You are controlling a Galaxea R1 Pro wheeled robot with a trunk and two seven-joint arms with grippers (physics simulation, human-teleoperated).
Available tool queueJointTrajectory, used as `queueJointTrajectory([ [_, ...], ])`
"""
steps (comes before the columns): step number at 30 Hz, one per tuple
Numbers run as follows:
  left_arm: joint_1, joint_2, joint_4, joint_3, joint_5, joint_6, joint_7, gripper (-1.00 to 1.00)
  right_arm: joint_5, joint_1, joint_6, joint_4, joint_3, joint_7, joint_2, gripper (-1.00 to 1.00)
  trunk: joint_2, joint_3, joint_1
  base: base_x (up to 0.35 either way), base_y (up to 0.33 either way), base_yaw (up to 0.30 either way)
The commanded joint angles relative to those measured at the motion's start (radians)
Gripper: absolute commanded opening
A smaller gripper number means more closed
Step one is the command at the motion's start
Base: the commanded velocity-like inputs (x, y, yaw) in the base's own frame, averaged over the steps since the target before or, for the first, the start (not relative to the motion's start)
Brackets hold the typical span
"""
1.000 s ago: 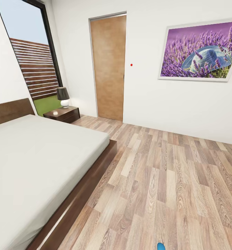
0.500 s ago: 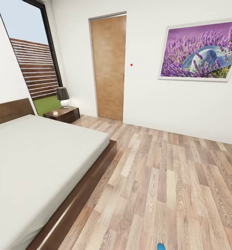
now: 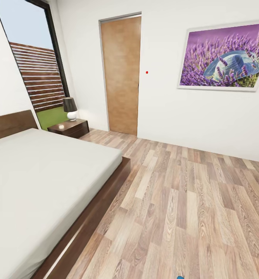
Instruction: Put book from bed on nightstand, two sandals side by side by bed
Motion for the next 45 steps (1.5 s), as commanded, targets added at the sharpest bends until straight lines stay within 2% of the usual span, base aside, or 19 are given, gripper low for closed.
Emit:
queueJointTrajectory([
  [1,0.000,0.000,-0.001,-0.002,-0.001,-0.003,0.000,1.00,-0.001,0.000,-0.002,-0.002,-0.004,0.000,0.000,1.00,0.000,-0.001,0.000,0.015,0.000,0.000],
  [11,0.000,0.001,-0.001,-0.003,-0.002,-0.003,0.002,1.00,-0.003,0.000,-0.024,-0.002,-0.005,0.005,0.002,1.00,0.000,-0.009,0.000,0.008,0.000,0.000],
  [34,0.001,0.005,-0.001,-0.003,-0.002,-0.007,0.002,1.00,-0.004,0.000,-0.029,-0.002,-0.007,0.009,-0.003,1.00,0.000,-0.045,0.000,0.000,0.000,0.000],
  [45,0.000,0.005,0.000,-0.004,-0.002,-0.013,0.002,1.00,-0.002,0.000,-0.024,-0.004,-0.008,0.011,-0.003,1.00,0.000,-0.051,0.000,0.028,0.000,0.000],
])
